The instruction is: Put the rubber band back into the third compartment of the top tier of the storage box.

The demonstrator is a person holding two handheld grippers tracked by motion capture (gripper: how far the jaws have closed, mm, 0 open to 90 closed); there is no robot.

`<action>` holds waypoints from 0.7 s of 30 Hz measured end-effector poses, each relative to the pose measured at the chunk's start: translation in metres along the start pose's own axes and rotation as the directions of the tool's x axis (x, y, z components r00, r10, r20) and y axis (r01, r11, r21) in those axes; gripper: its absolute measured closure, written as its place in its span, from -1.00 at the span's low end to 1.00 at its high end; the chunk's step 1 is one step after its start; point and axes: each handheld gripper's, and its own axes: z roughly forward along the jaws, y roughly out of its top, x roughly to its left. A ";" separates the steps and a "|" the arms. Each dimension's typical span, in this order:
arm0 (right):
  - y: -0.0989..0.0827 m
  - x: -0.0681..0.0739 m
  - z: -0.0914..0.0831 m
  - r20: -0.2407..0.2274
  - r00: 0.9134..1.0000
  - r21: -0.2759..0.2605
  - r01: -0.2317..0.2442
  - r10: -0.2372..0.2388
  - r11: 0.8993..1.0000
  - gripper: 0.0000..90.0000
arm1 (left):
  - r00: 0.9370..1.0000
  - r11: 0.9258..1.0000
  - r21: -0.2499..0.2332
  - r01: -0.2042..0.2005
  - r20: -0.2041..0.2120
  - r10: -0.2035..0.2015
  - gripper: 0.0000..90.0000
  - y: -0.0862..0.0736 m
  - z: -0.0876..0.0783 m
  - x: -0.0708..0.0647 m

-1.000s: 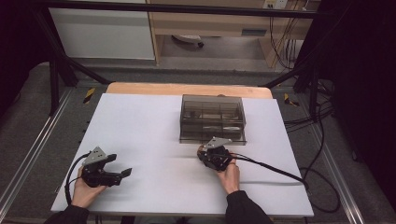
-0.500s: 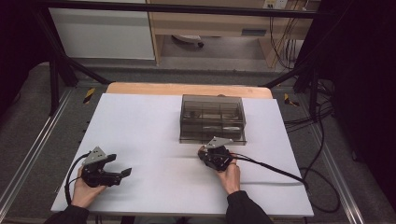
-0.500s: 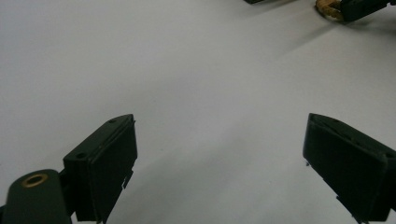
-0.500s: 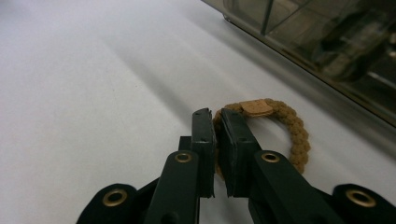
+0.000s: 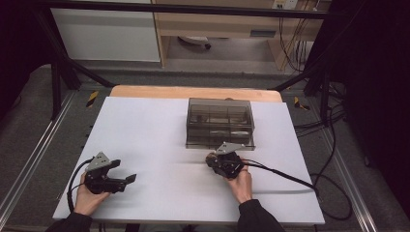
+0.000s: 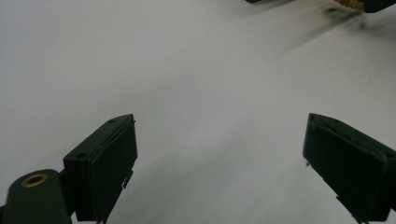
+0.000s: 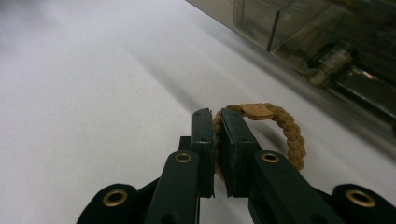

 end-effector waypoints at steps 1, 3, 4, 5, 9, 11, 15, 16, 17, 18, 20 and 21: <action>0.000 0.000 -0.001 -0.002 1.000 0.003 -0.003 0.003 1.000 0.88 | 1.000 1.000 0.000 0.001 0.000 -0.001 -0.79 0.000 0.000 0.000; 0.000 0.001 -0.003 -0.003 1.000 0.002 -0.002 0.002 1.000 0.88 | 1.000 1.000 0.000 0.001 0.000 -0.001 -0.79 0.000 0.000 0.000; 0.000 0.002 -0.004 -0.006 1.000 0.003 -0.001 0.001 1.000 0.88 | 1.000 1.000 -0.001 0.001 0.000 -0.001 -0.79 0.000 0.000 0.000; 0.000 0.002 -0.005 -0.009 1.000 0.001 -0.001 0.001 1.000 0.88 | 1.000 1.000 -0.001 0.001 -0.001 -0.001 -0.79 0.000 0.000 0.000; 0.001 0.003 -0.010 -0.013 1.000 -0.002 0.000 0.000 1.000 0.88 | 1.000 1.000 -0.002 0.001 0.001 -0.001 -0.79 0.000 0.000 0.000; 0.001 0.004 -0.013 -0.014 1.000 0.002 -0.001 0.001 1.000 0.88 | 1.000 1.000 -0.002 0.001 0.000 -0.001 -0.79 0.000 0.000 0.000; 0.001 0.006 -0.018 -0.021 1.000 0.000 -0.003 0.003 1.000 0.88 | 1.000 1.000 -0.001 0.002 0.000 -0.002 -0.79 0.000 0.000 0.000; 0.001 0.007 -0.019 -0.023 1.000 0.001 -0.005 0.005 1.000 0.88 | 1.000 1.000 -0.001 0.002 0.000 -0.002 -0.79 0.000 0.000 0.000; 0.001 0.007 -0.019 -0.023 1.000 0.001 -0.005 0.005 1.000 0.88 | 1.000 1.000 -0.001 0.002 0.000 -0.002 -0.79 0.000 0.000 0.000; 0.001 0.007 -0.023 -0.025 1.000 -0.002 -0.006 0.006 1.000 0.88 | 1.000 1.000 -0.001 0.002 0.000 -0.002 -0.79 0.000 0.000 0.000; 0.002 0.007 -0.024 -0.027 1.000 -0.001 -0.005 0.005 1.000 0.88 | 1.000 1.000 -0.001 0.002 0.000 -0.002 -0.79 0.000 0.000 0.000; 0.002 0.008 -0.028 -0.029 1.000 -0.006 -0.003 0.003 1.000 0.88 | 1.000 1.000 0.000 0.001 0.000 -0.001 -0.79 0.000 0.000 0.000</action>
